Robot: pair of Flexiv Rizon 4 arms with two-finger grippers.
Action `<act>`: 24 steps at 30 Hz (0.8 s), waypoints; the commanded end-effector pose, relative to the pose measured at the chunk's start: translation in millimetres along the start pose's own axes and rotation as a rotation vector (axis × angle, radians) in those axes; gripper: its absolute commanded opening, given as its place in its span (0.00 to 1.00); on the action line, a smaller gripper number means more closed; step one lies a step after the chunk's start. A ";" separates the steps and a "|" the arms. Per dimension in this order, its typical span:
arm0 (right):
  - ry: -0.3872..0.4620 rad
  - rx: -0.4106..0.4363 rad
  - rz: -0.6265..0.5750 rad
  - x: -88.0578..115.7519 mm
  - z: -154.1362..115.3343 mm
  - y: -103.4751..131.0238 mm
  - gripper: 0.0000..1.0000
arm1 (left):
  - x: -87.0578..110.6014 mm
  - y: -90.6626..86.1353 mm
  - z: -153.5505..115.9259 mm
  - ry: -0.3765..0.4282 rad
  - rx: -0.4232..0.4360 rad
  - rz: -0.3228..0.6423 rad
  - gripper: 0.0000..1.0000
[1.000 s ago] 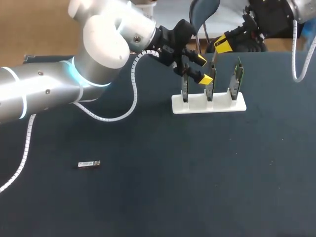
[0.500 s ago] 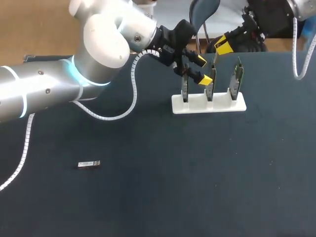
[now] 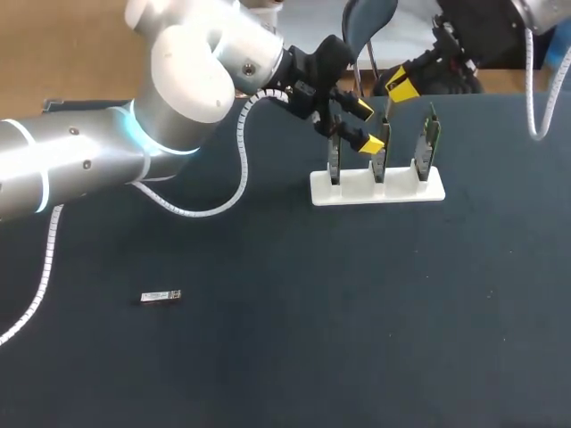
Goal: Pick up the optical module with the left hand, and insert it into the network port with the right hand.
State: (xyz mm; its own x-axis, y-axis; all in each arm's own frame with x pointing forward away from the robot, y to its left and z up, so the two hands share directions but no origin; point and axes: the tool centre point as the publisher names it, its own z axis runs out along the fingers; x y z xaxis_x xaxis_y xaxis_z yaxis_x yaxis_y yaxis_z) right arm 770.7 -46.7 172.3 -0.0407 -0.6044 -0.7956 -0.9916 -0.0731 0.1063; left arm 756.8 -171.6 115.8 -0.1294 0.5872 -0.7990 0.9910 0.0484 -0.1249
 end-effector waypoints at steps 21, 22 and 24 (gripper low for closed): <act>0.038 -0.009 -0.012 -0.7 7.5 -9.2 0.00 | -1.4 2.0 0.5 0.007 0.004 -0.002 1.00; 0.038 -0.009 -0.013 -0.9 7.1 -8.7 0.00 | -1.4 2.0 0.5 0.007 0.004 -0.002 1.00; 0.036 -0.008 -0.017 -2.3 6.0 -7.5 0.00 | -1.4 2.0 0.5 0.007 0.004 -0.002 1.00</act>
State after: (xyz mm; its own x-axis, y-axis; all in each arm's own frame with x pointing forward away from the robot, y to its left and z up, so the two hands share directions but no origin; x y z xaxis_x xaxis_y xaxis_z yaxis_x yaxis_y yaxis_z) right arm 778.7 -39.8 169.2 -0.0218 -0.6315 -0.7751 -0.9909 -0.0895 0.1008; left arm 757.0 -171.7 115.7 -0.1293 0.5874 -0.7989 0.9910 0.0482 -0.1249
